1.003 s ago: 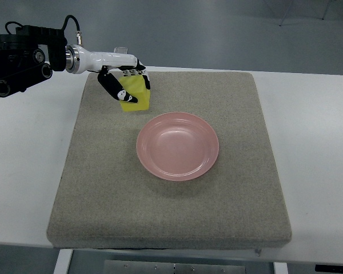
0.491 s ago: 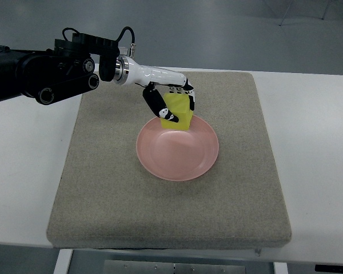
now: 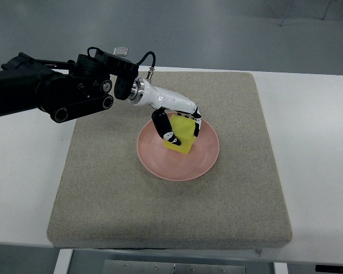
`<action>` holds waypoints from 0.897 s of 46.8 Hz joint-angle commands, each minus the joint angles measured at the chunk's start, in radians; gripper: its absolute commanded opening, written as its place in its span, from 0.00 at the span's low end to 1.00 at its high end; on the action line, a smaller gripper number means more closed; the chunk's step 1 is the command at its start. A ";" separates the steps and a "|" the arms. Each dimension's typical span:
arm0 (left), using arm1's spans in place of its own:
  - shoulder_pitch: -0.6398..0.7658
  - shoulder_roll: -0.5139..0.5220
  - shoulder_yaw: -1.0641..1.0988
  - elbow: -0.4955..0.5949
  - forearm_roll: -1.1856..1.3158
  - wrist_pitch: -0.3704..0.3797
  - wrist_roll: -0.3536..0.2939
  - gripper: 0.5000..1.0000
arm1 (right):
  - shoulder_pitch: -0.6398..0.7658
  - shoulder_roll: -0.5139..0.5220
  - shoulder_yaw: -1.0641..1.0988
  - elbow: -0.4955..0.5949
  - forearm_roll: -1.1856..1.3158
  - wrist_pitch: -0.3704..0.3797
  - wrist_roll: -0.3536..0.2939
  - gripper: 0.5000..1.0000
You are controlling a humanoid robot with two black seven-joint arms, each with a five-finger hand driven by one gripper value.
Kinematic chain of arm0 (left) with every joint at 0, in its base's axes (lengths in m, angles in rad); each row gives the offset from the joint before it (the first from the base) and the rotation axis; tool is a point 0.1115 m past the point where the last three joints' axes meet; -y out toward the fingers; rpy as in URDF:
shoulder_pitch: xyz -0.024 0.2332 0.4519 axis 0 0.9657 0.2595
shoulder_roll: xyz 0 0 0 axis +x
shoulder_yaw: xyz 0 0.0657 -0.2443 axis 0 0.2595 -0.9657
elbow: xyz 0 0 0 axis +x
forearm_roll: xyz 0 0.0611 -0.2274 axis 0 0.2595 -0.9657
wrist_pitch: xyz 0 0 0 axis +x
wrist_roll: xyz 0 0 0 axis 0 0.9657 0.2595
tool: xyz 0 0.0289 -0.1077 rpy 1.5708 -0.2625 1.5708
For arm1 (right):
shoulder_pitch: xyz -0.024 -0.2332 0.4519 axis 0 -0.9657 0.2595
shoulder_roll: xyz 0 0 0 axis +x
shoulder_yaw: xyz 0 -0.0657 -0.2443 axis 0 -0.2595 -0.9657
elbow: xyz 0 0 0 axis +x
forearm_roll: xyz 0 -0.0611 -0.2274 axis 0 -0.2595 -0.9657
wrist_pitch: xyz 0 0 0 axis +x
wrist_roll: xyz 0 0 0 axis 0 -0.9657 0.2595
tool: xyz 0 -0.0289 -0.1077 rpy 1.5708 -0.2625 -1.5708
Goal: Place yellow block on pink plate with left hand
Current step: 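Lower the cube onto the pink plate and open the left hand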
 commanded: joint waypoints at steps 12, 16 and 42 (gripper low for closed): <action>0.016 0.000 0.000 0.002 0.000 0.002 0.000 0.00 | 0.000 0.000 0.000 0.000 0.000 -0.001 0.000 0.85; 0.016 0.000 -0.001 0.000 0.000 0.002 0.000 0.52 | 0.000 0.000 0.000 0.000 0.000 -0.001 0.000 0.85; 0.013 0.011 -0.006 -0.026 -0.006 0.002 -0.008 0.93 | 0.000 0.000 0.000 0.000 0.000 0.001 0.000 0.85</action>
